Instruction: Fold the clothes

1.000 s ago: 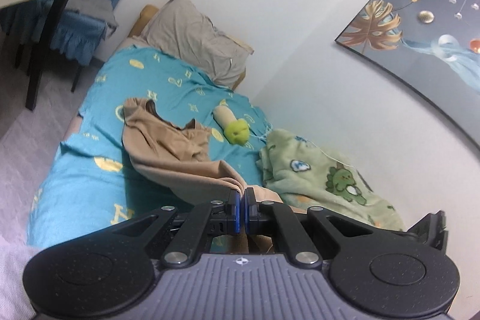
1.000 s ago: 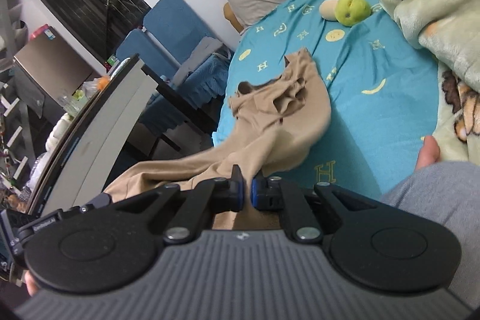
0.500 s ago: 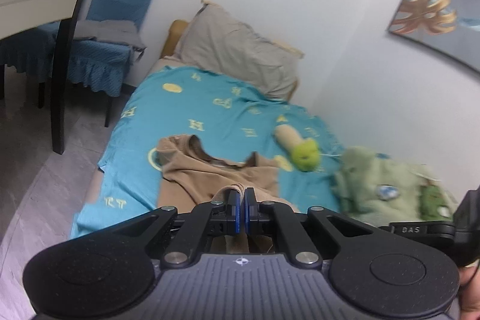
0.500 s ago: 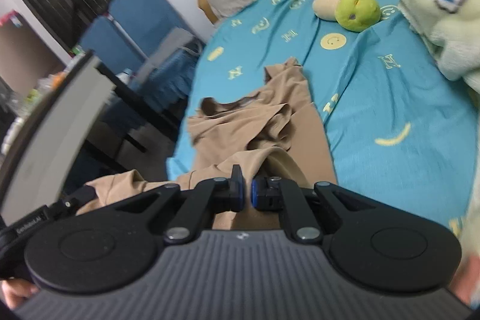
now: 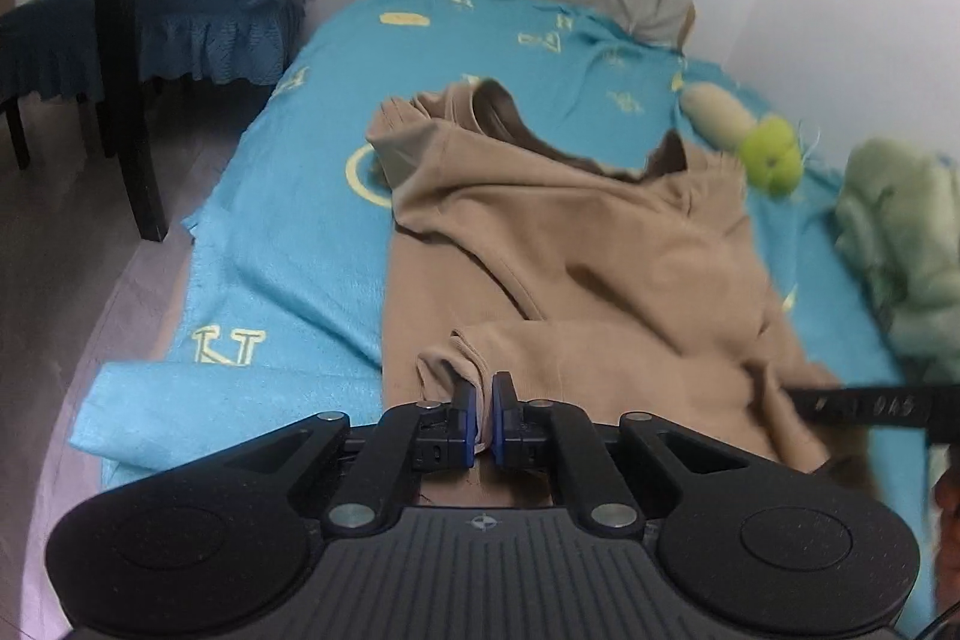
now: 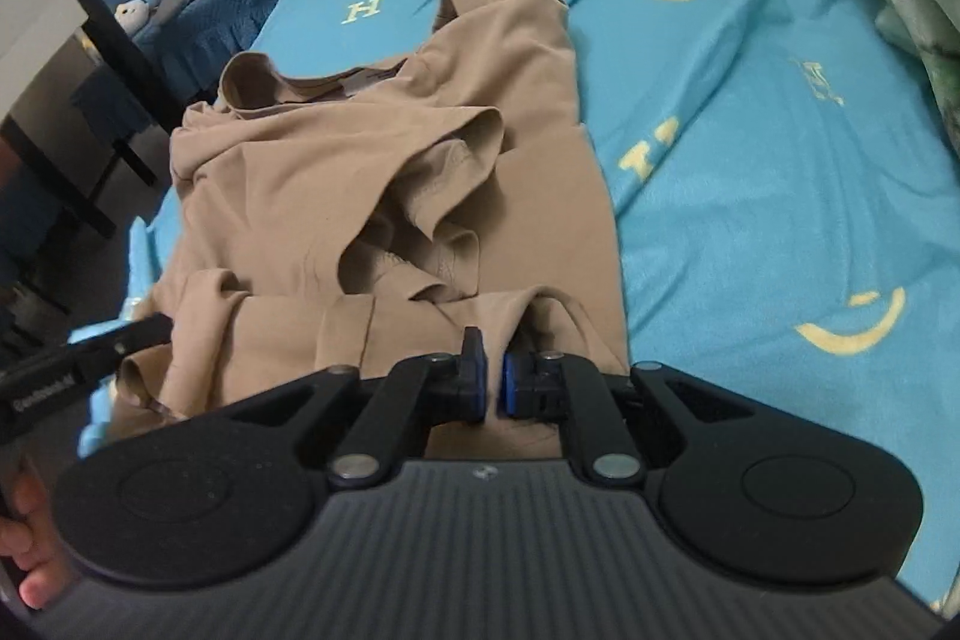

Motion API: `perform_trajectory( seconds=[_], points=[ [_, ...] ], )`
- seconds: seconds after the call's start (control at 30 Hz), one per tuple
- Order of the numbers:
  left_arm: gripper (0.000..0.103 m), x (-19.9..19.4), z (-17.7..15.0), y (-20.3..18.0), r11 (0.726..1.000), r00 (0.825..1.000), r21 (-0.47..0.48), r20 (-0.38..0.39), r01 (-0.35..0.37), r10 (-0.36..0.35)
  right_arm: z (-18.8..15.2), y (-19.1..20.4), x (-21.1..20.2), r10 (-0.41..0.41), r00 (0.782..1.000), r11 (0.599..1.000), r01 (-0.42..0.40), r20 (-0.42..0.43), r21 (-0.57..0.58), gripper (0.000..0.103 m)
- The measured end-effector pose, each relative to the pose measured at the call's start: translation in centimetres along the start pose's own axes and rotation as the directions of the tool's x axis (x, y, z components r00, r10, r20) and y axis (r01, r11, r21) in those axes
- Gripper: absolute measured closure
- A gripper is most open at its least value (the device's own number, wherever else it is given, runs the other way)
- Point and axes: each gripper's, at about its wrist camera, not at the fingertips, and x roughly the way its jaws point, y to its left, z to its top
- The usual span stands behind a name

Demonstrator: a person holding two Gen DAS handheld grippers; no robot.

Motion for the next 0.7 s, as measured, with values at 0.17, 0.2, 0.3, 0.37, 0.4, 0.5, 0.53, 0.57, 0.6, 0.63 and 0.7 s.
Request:
perform_trajectory(
  seconds=[0.17,0.2,0.3,0.37,0.4,0.5,0.53,0.57,0.6,0.63,0.7],
  points=[
    [0.088,-0.9,0.0,-0.3,1.0,0.999,0.013,0.03,-0.014,0.014,0.1,0.0,-0.5,-0.007,1.0,0.999,0.007,0.009,0.036,0.092],
    [0.085,-1.5,0.0,-0.5,1.0,0.999,0.018,0.043,-0.02,0.019,0.1,0.1,-0.7,-0.009,1.0,0.999,0.008,0.012,0.045,0.091],
    [0.064,-3.8,0.1,-1.5,0.999,0.996,0.024,0.091,-0.021,0.019,-0.1,0.2,-2.1,-0.016,0.999,0.998,0.013,0.037,0.068,0.086],
    [0.043,-5.8,0.0,-2.2,0.999,0.991,0.018,0.133,-0.027,0.024,-0.2,0.3,-3.3,-0.02,0.998,0.997,0.015,0.066,0.072,0.058],
    [0.04,-6.9,-0.1,-2.4,1.0,0.987,0.014,0.157,-0.028,0.025,-0.3,0.3,-4.2,-0.016,0.996,0.997,0.009,0.092,0.075,0.035],
    [0.019,-10.2,-0.7,-3.3,1.0,0.975,0.012,0.222,-0.028,0.024,-0.7,0.2,-6.9,-0.012,0.985,0.997,-0.002,0.171,0.08,0.012],
    [0.012,-11.2,-0.9,-3.6,1.0,0.97,0.014,0.241,-0.028,0.024,-0.8,0.3,-7.9,-0.011,0.982,0.997,-0.004,0.19,0.078,0.012],
    [0.008,-12.1,-1.2,-3.8,1.0,0.967,0.017,0.253,-0.025,0.02,-1.0,0.4,-8.9,-0.006,0.978,0.997,-0.009,0.209,0.072,0.012],
    [0.006,-12.9,-1.4,-4.2,0.999,0.965,0.023,0.261,-0.024,0.017,-1.2,0.6,-9.9,-0.001,0.973,0.998,-0.014,0.231,0.064,0.012],
    [0.001,-13.6,-1.7,-4.4,0.999,0.964,0.029,0.266,-0.026,0.018,-1.6,0.8,-10.9,0.004,0.967,0.999,-0.017,0.254,0.051,0.012],
    [0.0,-14.9,-2.4,-5.0,0.999,0.961,0.039,0.275,-0.031,0.019,-2.3,1.2,-12.7,0.009,0.956,1.0,-0.016,0.294,0.021,0.012]
  ],
)
